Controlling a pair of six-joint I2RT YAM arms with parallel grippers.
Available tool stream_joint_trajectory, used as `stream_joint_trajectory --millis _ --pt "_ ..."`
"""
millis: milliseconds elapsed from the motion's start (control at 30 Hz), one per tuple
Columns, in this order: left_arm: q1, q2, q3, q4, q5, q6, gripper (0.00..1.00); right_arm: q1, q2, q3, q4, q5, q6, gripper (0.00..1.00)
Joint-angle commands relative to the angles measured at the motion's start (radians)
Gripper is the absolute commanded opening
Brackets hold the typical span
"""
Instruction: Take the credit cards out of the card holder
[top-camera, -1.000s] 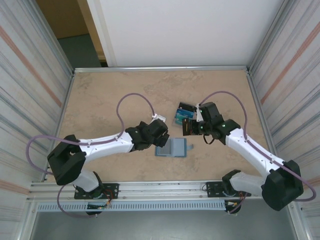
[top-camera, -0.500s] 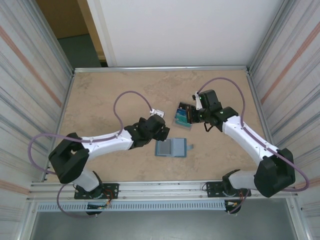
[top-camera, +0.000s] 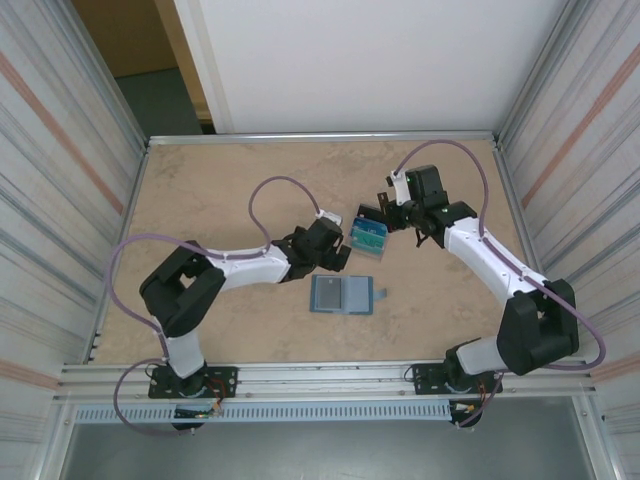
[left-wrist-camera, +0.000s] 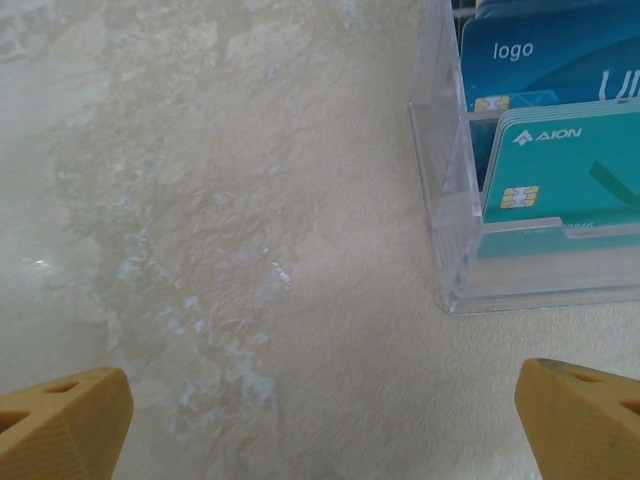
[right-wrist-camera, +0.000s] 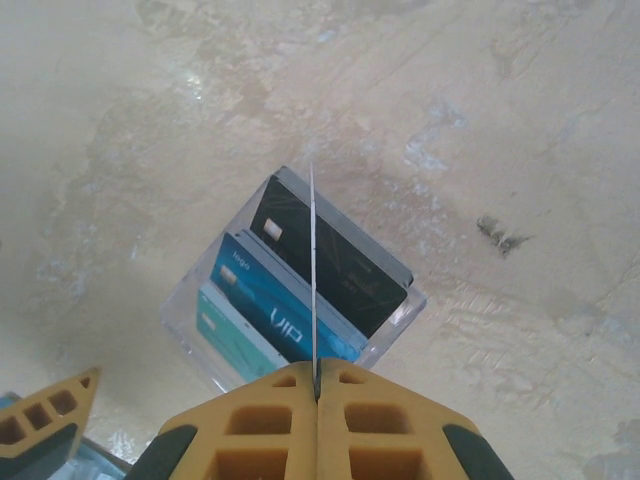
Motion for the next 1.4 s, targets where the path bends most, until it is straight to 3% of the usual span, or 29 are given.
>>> stream_joint_trajectory --millis 0,567,967,1367 --pt "0.016 0.031 0.041 0.028 0.031 0.02 0.99 -0.006 0.007 0.032 0.022 -0.046 -0.049 0.0" --pt "0.07 0.129 0.127 0.033 0.099 0.022 0.99 -0.015 0.113 0.092 0.049 0.003 -0.241 0.0" --pt "0.098 0.145 0.149 0.016 0.096 0.012 0.99 -0.042 0.245 0.144 0.061 -0.016 -0.293 0.0" --pt "0.099 0.123 0.143 0.006 0.089 0.012 0.99 -0.055 0.279 0.157 0.013 -0.075 -0.319 0.0"
